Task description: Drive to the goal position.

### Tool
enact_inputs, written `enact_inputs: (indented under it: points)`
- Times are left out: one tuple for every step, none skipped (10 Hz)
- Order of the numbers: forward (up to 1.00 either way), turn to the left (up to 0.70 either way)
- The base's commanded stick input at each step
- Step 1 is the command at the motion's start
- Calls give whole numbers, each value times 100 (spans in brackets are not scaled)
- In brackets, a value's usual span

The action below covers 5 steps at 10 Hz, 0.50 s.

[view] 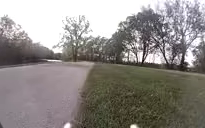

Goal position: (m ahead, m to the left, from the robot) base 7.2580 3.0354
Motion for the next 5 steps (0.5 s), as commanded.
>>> enact_inputs:
  points:
    - [0, 0]
    - [0, 95]
    - [7, 96]
    - [74, 56]
    - [100, 40]
